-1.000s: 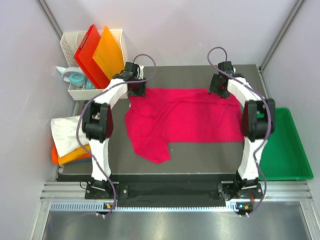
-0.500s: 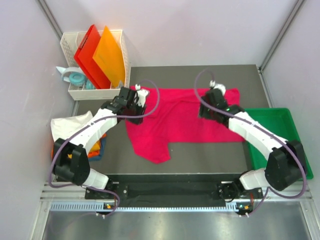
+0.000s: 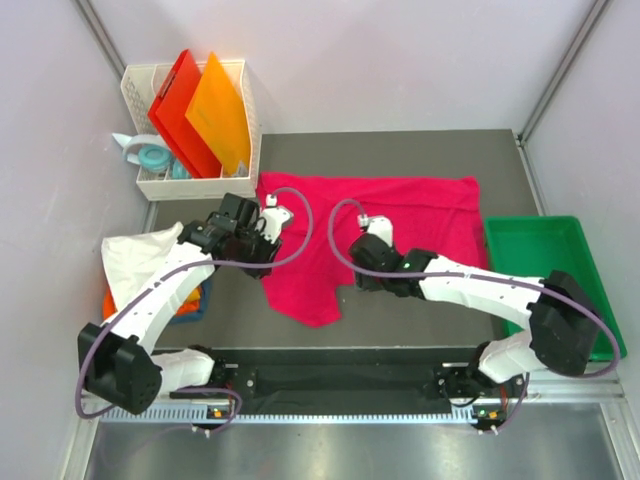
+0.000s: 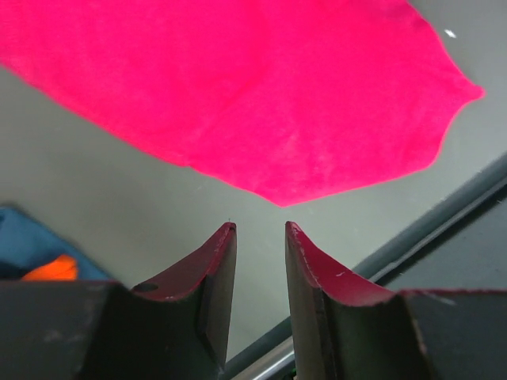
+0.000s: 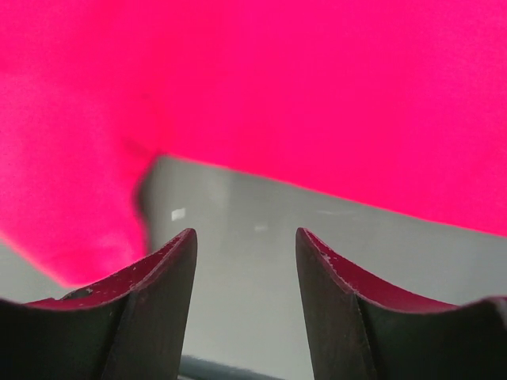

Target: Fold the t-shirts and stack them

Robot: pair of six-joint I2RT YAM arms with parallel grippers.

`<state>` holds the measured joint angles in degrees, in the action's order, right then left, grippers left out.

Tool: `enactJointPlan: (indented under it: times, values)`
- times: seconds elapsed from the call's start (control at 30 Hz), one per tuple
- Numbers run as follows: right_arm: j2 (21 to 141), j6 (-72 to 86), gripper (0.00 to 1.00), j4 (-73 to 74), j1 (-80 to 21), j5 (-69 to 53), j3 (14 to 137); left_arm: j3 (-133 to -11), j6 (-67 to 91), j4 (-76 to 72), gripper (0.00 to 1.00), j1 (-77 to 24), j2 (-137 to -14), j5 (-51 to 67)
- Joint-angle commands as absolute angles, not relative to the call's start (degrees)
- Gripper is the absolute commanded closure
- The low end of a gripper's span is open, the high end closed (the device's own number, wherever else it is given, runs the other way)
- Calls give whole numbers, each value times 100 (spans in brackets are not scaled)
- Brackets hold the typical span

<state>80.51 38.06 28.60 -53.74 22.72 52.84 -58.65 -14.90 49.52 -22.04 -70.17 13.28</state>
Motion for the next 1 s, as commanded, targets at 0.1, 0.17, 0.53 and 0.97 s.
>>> enactJointPlan:
  times: [0.1,0.17,0.53,0.97]
  values:
    - [8823,3086,48,2548,-6555,2487,6310,-5941,-907,4746,64,-1864,-6934,1317]
    - [9113,2902,48,2558,-6941,2645,6556,-5872,-730,4615,64,-1750,-6987,1441]
    - [9826,2821,58,2321,-8058,2830,6645,-5968,-281,4465,64,-115,-7391,1977]
    - [10748,2057,63,1995,-8200,3006,7013,-5862,-264,4438,64,176,-7313,2294]
